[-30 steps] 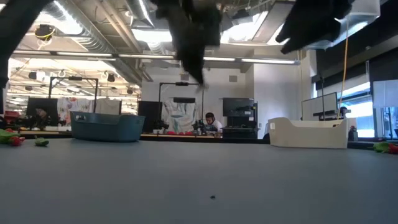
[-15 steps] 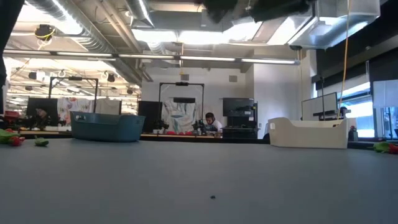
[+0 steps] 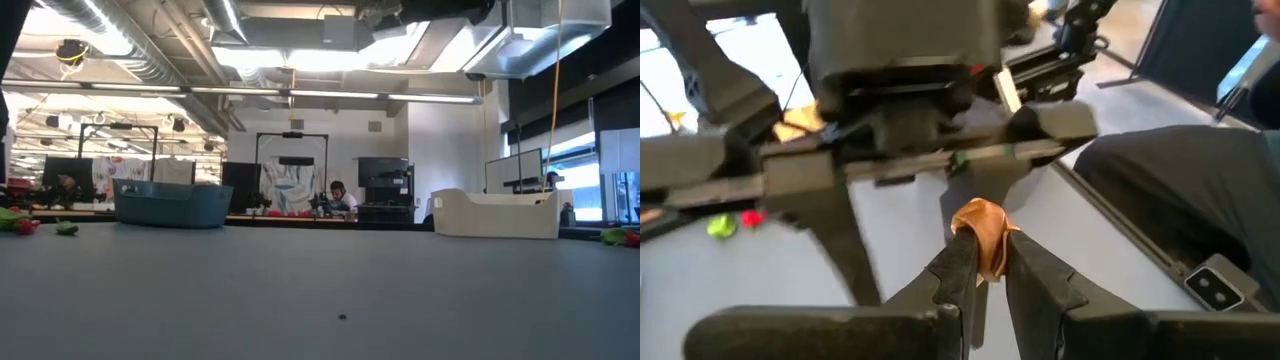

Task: Sort produce into baskets
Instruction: Put the brown mushroom into the black bin

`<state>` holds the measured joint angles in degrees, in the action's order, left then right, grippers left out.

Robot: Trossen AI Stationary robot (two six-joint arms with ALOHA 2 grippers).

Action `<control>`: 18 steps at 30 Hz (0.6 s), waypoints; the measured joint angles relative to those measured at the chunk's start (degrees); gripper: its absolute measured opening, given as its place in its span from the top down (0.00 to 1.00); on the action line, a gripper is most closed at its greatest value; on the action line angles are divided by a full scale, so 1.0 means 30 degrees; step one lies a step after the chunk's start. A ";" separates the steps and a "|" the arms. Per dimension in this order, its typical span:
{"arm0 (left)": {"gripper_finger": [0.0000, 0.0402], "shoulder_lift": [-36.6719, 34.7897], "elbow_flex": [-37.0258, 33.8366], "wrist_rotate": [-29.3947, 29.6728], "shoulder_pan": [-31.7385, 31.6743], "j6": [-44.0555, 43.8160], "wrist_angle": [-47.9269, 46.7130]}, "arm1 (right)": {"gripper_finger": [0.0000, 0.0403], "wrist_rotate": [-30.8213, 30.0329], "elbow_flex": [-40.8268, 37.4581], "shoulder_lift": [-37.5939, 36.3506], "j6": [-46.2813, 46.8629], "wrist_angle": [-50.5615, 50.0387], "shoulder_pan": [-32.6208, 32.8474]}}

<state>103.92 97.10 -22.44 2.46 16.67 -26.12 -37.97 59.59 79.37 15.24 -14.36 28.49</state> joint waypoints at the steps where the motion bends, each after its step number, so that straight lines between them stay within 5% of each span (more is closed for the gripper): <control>1: 0.89 0.0000 0.0000 0.0155 -0.0018 -0.0084 -0.0118 | 0.63 0.0007 0.0000 -0.0001 -0.0198 0.0054 0.0007; 18: 0.89 0.0029 0.0000 0.0168 -0.0546 -0.0571 -0.0229 | 0.84 0.0394 0.0138 -0.0189 -0.1201 0.0399 -0.0013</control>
<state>104.01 97.10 -21.93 0.82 14.96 -26.80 -36.79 60.01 78.81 11.64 -13.17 28.45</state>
